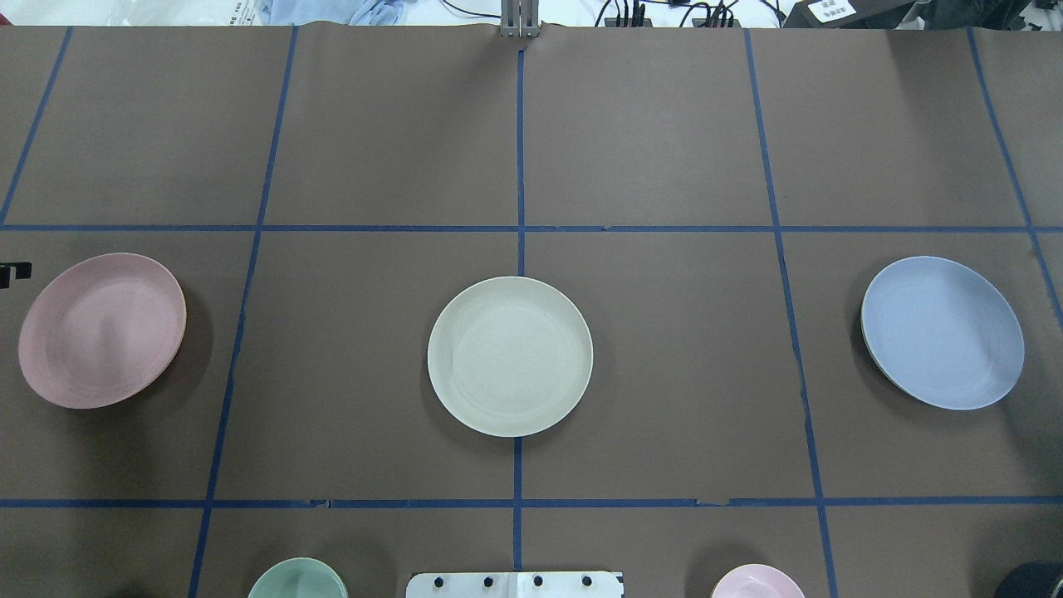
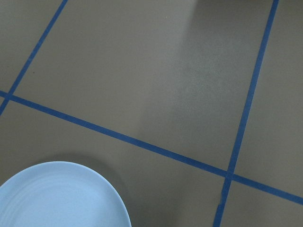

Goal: Stack three plates with pink and blue
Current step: 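Reach the left gripper to the pink plate rim and grasp it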

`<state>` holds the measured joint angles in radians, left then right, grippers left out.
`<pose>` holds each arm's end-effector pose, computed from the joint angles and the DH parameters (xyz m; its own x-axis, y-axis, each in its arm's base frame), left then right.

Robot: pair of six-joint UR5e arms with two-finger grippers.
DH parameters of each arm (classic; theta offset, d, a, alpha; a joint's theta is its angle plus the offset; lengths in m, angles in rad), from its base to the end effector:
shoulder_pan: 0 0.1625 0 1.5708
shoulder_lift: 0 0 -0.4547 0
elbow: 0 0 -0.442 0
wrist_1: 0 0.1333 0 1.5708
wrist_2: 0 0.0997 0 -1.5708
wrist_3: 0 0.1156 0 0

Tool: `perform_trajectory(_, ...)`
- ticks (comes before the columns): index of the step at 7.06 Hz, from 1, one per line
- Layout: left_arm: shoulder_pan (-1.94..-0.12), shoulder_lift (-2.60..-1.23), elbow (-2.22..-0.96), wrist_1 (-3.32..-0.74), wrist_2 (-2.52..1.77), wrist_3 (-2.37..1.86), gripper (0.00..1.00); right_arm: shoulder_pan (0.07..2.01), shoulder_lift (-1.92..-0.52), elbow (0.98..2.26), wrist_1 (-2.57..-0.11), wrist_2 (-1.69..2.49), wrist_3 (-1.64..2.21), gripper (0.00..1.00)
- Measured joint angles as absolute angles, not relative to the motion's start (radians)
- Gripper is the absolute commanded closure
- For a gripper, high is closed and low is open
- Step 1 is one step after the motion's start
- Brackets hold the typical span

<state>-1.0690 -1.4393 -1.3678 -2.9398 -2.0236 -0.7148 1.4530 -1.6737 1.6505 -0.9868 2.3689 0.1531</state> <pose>0.1671 -0.4766 0.7258 0.6199 0.2820 -0.7323 0.2126 0.8379 0.5027 -0.0112 -0.5248 0.6404 0.6561 -0.3266 0.6804 -0.0005 0.9013 0.4332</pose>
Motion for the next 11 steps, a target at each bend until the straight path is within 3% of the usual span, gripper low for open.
perform_trajectory(4, -0.946, -1.411, -1.349, -3.012, -1.978, -0.804, 0.81, 1.453, -1.681, 1.651, -0.986, 2.369, 0.153, 0.00)
perform_trajectory(5, -0.939, -1.404, -1.348, -3.012, -1.977, -0.804, 1.00, 1.453, -1.682, 1.651, -0.986, 2.369, 0.153, 0.00)
perform_trajectory(9, -0.935, -1.399, -1.363, -3.011, -1.981, -0.799, 1.00, 1.453, -1.684, 1.650, -0.985, 2.370, 0.153, 0.00)
perform_trajectory(11, -0.943, -1.400, -1.463, -2.960, -2.061, -0.801, 1.00, 1.453, -1.684, 1.650, -0.985, 2.370, 0.154, 0.00)
